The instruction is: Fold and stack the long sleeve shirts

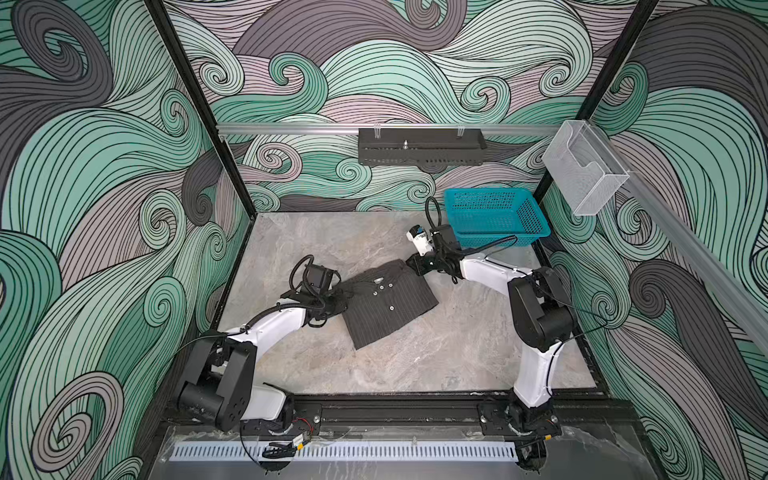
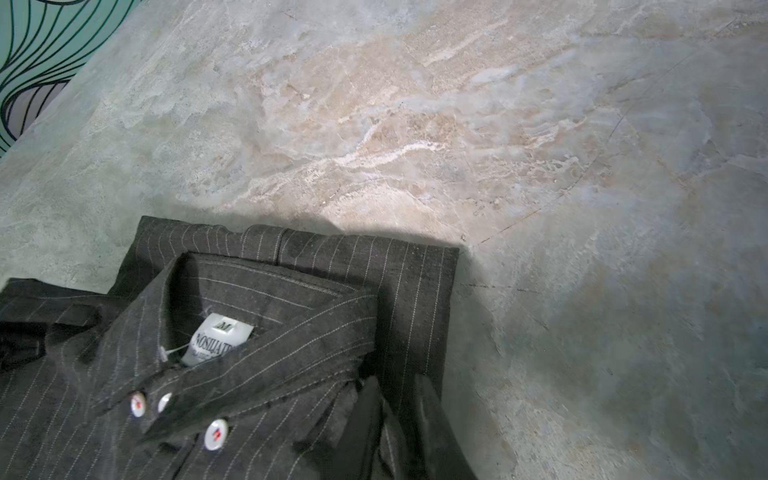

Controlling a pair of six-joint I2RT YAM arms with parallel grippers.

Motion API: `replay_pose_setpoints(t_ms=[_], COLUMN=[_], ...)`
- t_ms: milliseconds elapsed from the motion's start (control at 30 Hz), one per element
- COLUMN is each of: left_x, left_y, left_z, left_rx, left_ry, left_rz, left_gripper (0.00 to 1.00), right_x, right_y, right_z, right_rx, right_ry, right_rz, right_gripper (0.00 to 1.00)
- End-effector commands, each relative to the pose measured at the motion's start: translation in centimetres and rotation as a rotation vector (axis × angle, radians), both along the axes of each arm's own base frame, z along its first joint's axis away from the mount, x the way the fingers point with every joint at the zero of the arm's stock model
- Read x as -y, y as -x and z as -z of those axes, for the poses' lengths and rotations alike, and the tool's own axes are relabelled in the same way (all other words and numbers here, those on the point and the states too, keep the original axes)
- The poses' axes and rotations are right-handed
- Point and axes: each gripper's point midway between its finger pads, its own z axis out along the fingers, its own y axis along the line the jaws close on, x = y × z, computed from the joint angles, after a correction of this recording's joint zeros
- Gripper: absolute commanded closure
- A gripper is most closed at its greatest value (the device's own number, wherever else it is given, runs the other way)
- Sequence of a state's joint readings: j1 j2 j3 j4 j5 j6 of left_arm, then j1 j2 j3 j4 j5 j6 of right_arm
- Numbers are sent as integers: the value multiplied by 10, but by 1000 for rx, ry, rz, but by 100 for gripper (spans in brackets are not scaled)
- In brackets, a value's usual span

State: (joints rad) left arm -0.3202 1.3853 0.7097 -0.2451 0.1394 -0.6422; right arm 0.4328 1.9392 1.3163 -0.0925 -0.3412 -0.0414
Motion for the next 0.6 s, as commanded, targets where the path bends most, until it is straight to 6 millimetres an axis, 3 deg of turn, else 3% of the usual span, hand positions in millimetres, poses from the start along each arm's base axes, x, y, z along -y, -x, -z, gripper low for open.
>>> replay_pose_setpoints(t_ms=[0, 133, 233, 433, 567], left_x=[-8, 0, 4, 6, 11], left_y=[-15, -17, -23, -35, -37], left_z=[4, 17, 14, 2, -2], left_rx=[-31, -118, -101, -77, -77], left_ry=[-37, -2, 31, 39, 69], left_rz=[-27, -16, -24, -17, -3], left_gripper=[65, 49, 46, 47, 46], right_x=[-7, -5, -1, 14, 26], right_y=[-7, 0, -1, -14, -16], right_z=[3, 36, 41, 48, 45], right_rx=[-13, -134, -141, -173, -177], right_ry=[13, 61, 74, 114, 122], right_rz=[-17, -25, -10, 33, 61], right_gripper=[79, 57, 43, 42, 29])
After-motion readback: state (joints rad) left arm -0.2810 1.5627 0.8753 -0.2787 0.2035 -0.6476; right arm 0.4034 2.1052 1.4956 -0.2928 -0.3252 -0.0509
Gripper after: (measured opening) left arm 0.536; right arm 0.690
